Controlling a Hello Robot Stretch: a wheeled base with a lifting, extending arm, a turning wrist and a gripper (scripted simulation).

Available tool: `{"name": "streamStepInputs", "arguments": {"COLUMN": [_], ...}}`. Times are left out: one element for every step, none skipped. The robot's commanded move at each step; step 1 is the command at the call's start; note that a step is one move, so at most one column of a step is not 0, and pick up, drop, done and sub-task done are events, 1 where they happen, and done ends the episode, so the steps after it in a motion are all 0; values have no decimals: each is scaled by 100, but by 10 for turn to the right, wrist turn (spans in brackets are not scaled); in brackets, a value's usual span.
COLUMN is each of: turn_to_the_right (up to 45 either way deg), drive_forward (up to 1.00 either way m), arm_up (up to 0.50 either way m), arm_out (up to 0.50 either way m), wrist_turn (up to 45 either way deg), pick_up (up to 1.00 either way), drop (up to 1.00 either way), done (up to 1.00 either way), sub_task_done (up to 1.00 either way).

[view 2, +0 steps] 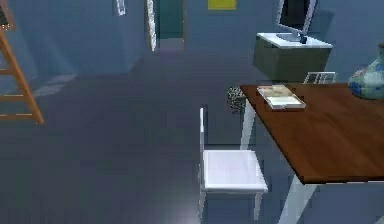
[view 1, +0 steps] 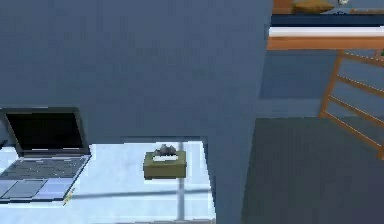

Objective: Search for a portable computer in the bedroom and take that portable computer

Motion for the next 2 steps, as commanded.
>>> {"name": "streamStepInputs", "arguments": {"turn_to_the_right": [-450,-450], "drive_forward": [0,0], "arm_up": [0,0], "arm_out": [0,0], "wrist_turn": [0,0], "pick_up": [0,0], "drop": [0,0], "done": [0,0], "sub_task_done": [0,0]}}
